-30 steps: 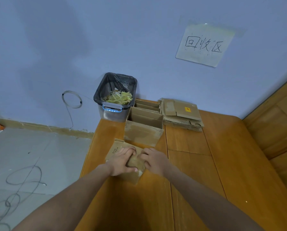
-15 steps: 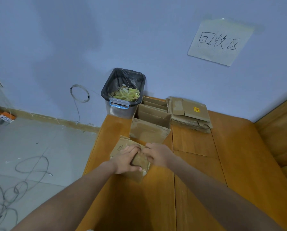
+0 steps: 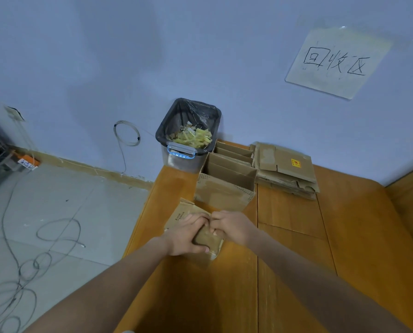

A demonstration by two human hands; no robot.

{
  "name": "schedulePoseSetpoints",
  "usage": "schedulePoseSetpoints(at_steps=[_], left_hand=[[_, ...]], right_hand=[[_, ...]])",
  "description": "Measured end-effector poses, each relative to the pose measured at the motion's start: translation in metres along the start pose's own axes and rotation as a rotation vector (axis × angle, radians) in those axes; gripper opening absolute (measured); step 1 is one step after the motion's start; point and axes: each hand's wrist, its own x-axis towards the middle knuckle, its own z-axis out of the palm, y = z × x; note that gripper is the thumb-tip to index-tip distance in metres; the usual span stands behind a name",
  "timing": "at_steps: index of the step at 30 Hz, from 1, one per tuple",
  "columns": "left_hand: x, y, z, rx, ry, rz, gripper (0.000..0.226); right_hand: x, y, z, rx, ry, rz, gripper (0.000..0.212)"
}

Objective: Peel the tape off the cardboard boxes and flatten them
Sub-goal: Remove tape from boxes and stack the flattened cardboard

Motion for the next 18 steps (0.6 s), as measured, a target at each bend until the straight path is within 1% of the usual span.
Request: schedulePoseSetpoints(at_steps=[5, 8, 12, 15, 18], left_hand=[[0.001, -0.002, 0.001, 0.016, -0.018, -0.019, 0.076], [0.001, -0.002, 0.002, 0.021, -0.029, -0.024, 0.078], [0.0, -0.001, 0.001, 0.03, -0.018, -0.014, 0.08], [-0.001, 0.0, 0.001, 0.033, -0.022, -0.023, 0.081], [-0.001, 0.002, 0.0, 0.04, -0.023, -0.013, 0.081]], right_hand=[[0.006, 0.004, 0.001, -0.062, -0.008, -0.058, 0.017], [0.005, 0.005, 0.008, -0.093, 0.048, -0.099, 0.024], [0.001, 0.0, 0.02, -0.072, 0.121, -0.063, 0.029], [0.001, -0.005, 0.025, -0.049, 0.132, -0.026, 0.033], [-0.002, -0.005, 0.028, -0.025, 0.159, -0.002, 0.033]])
